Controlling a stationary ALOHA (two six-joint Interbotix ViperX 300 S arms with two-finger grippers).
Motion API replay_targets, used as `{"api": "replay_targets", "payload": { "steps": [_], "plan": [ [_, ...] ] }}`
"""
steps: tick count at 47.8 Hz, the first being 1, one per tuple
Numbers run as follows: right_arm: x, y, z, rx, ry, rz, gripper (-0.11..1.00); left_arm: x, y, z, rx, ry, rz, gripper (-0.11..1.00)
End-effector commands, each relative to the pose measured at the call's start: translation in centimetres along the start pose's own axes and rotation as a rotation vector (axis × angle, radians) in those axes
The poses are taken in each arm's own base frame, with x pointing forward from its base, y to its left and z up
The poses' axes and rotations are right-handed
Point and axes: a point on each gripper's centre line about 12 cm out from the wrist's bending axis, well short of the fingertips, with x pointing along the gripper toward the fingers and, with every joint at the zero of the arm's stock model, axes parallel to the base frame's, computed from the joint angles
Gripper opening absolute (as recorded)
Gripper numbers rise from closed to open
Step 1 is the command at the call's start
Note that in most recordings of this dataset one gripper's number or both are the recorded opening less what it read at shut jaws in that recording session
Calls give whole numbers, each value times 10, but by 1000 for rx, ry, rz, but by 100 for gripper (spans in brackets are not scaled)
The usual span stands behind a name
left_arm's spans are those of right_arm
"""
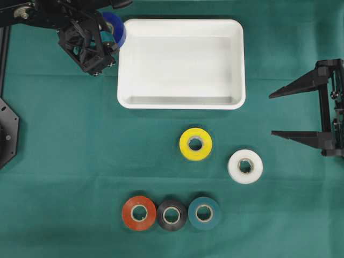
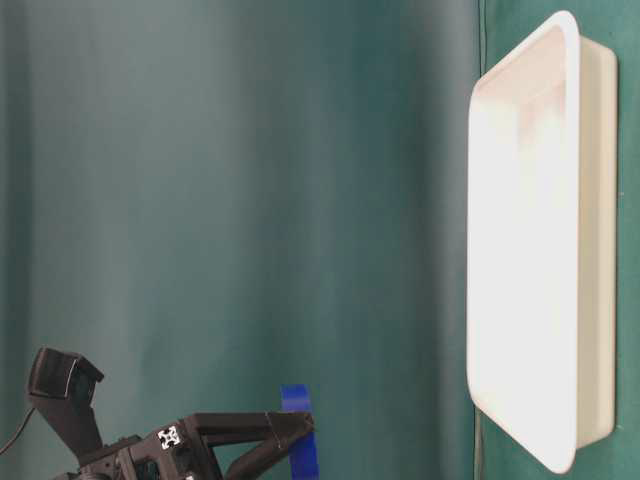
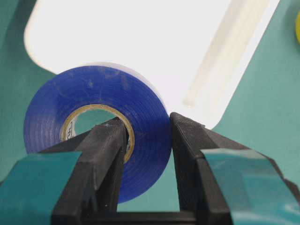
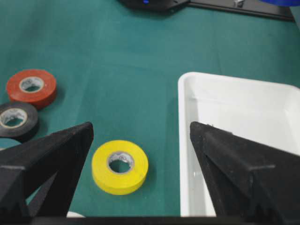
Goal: Pick up the tape from a random location and place it into the white case.
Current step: 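Lift the blue tape and carry it over the white tray, then lower the blue tape into the tray and open the left gripper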
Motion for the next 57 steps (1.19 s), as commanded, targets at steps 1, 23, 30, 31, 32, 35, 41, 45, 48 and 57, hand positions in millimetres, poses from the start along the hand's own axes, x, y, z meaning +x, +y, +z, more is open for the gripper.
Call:
{"api": "replay_targets", "payload": {
  "steps": [1,23,30,31,32,35,41,45,48,57],
  "plan": [
    [1,0,13,-6,-31,0,92,-11,-3,11,8,-51,-4,23],
    [1,0,14,-26,-35,0,92,16,-27,65,74,-89,-34,23],
    [1,0,14,-29,-35,0,92,28,-39,83,139,-96,-45,23],
    [1,0,14,-29,-35,0,92,29,-40,85,146,-97,-46,23],
    [1,0,14,-29,-35,0,92,30,-42,88,151,-101,-48,23],
    [1,0,14,-30,-35,0,92,34,-47,97,164,-110,-52,23],
    [1,0,14,-32,-35,0,92,41,-52,111,170,-118,-56,23],
    [1,0,14,-32,-34,0,92,48,-52,117,170,-116,-55,23],
    [1,0,14,-32,-35,0,92,51,-53,120,173,-113,-55,23],
    [1,0,13,-33,-26,0,92,55,-54,120,178,-97,-54,23]
  ]
}}
